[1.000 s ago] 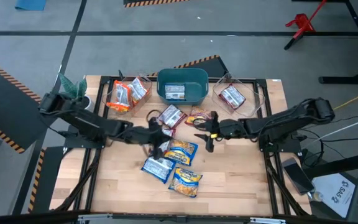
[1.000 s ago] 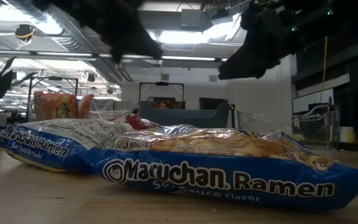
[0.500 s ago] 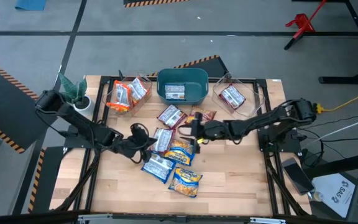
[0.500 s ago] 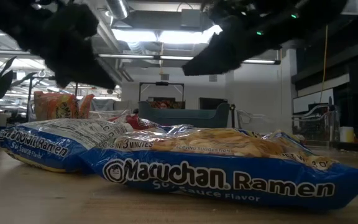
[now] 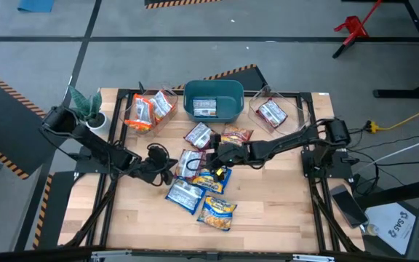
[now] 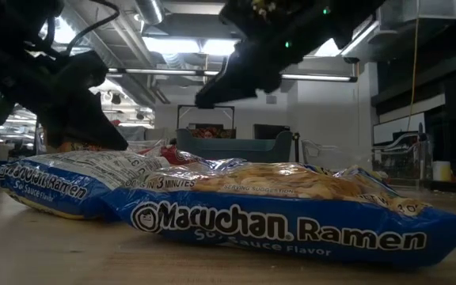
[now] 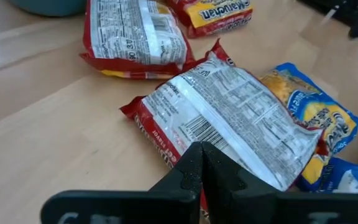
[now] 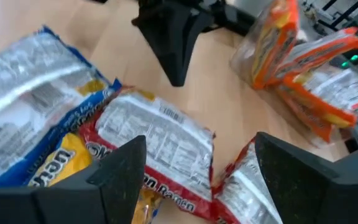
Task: Sort Maruchan noodles
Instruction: Put the red noodle pack into the right transparent bin
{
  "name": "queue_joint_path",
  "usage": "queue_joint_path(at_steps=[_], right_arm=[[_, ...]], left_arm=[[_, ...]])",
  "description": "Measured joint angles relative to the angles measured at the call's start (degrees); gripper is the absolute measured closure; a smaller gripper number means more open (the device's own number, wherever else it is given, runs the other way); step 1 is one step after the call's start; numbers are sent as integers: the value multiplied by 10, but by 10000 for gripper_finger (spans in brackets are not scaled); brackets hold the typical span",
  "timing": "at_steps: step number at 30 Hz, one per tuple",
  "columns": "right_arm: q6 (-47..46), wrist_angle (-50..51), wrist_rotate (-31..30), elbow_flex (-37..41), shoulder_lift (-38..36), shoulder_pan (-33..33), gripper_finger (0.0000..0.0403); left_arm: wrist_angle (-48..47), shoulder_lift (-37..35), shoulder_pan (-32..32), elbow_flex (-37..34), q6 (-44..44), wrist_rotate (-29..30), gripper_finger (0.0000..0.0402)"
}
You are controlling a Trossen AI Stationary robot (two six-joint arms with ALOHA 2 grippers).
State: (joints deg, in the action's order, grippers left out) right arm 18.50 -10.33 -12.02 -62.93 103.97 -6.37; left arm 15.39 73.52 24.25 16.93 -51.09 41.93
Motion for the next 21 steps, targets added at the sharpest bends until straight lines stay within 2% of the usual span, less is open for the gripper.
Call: queue_joint_path(at_steps=[9, 13, 21], right_arm=[[20, 3, -9, -5, 26, 0, 120], [60, 23, -12, -5, 27, 0, 120], [182, 75, -66, -4, 28, 0, 120]], left_arm=[[88, 91, -8, 0, 17, -31, 402], [103, 126, -22, 0, 11, -39, 401], [92, 143, -30, 0, 2, -61, 402]])
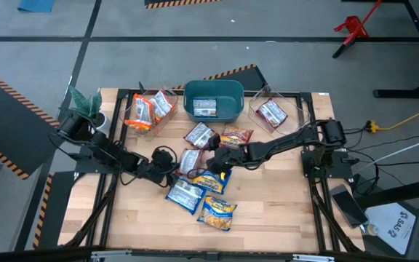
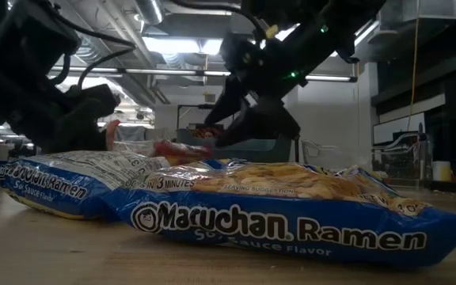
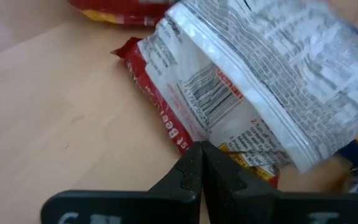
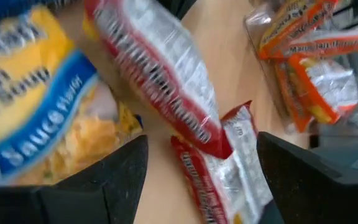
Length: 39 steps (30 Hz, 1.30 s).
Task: Sort Maruchan noodles
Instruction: Put the red noodle pack into the right transparent bin
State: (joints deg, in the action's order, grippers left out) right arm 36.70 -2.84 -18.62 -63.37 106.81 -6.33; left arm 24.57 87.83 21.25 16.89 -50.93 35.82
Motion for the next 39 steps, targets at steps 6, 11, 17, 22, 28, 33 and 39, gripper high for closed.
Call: queue_joint_path(at_steps=[6, 11, 17, 22, 28, 33, 39], right_arm=[[118, -23, -3, 0, 8, 5, 120], [150, -67, 35, -2, 14, 22, 120], [158, -62, 60, -20, 23, 39, 120], [164, -58, 87, -23, 27, 37, 120], [177, -72, 116, -26, 57, 37, 120], [181, -72, 115, -56, 90, 37, 120], [186, -43, 114, -112, 125, 37, 120]], left_arm=[[-6, 0, -8, 0, 0, -21, 402], [-7, 0, -14, 0, 0, -23, 402], [-15, 0, -14, 0, 0, -21, 402], [-21, 0, -14, 1, 1, -21, 402], [-22, 0, -14, 1, 4, -20, 402], [-22, 0, -14, 0, 4, -21, 402], [-22, -1, -14, 0, 4, -20, 402]])
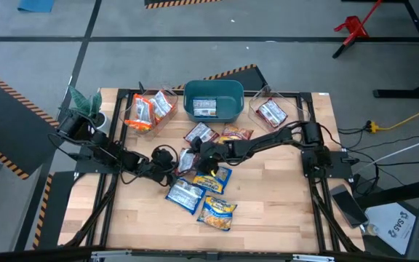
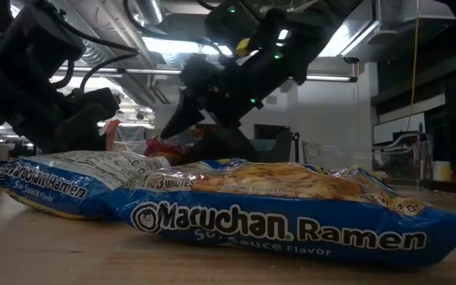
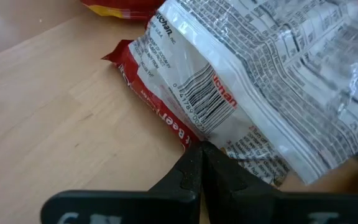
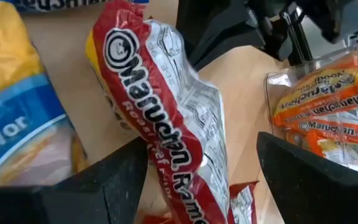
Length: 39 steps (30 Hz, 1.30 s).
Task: Sort Maruchan noodles
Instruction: Put the red noodle pack into the right transparent bin
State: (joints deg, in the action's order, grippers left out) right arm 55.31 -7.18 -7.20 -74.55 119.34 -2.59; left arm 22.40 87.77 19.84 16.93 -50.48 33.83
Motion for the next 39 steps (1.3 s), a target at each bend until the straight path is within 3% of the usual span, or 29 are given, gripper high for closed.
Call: queue_joint_path(at_steps=[12, 25, 30, 35, 39], right_arm=[[5, 41, 3, -25, 35, 0, 131], [5, 47, -115, -25, 32, -25, 303], [-1, 53, -147, -25, 28, -40, 310], [-12, 47, -221, -26, 25, -51, 308], [-64, 82, -220, -24, 10, -53, 313]], left_arm=[[3, 0, 0, 0, 0, 0, 402], [32, -13, 0, -2, 0, -30, 401], [29, -67, 1, -2, -3, -69, 401], [19, -158, 1, -3, 9, -72, 402], [23, -239, 0, 2, 34, -63, 401]])
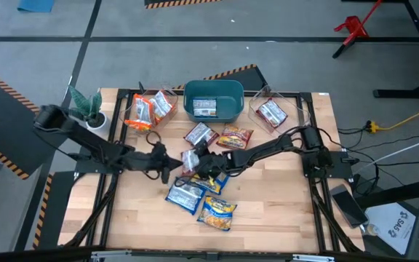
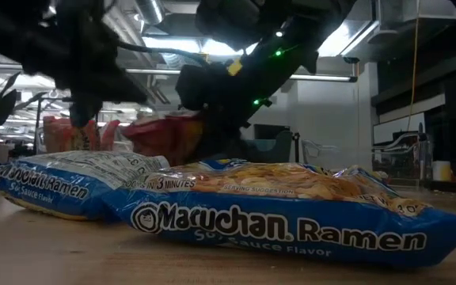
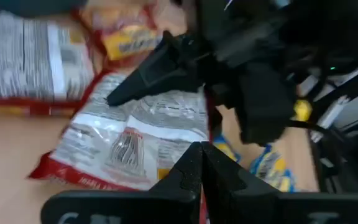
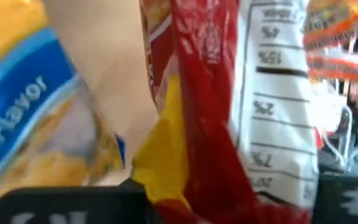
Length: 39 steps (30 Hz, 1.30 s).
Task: Sort Maruchan noodles
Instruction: Put the red noodle pack into the right transparent bin
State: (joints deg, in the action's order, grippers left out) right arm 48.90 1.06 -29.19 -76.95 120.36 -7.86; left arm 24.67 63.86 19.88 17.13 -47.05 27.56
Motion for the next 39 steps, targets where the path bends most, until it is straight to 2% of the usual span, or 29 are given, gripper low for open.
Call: queue_joint_path(at_steps=[8, 12, 17, 21, 26, 29, 33, 39], right_arm=[[-105, 84, -50, 0, -73, 0, 313], [-180, 161, -134, -1, -126, -1, 312], [-363, 328, -256, -1, -201, 1, 312], [-551, 497, -304, -1, -246, 18, 312], [-813, 718, -295, -1, -273, 69, 312], [-922, 812, -281, -1, -273, 109, 311], [-1008, 889, -227, 1, -273, 168, 311], [-1026, 860, -192, 52, -269, 249, 311]], left_arm=[[-9, -136, 0, -1, 68, 6, 401], [-10, -183, 0, -2, 99, 21, 402], [-18, -209, 0, -2, 134, 42, 402], [-17, -211, 0, -2, 143, 62, 402], [-17, -210, 0, -2, 143, 64, 401], [-17, -210, 0, -2, 143, 64, 401], [-18, -210, 0, -2, 143, 64, 401], [-24, -210, 0, -2, 143, 65, 401]])
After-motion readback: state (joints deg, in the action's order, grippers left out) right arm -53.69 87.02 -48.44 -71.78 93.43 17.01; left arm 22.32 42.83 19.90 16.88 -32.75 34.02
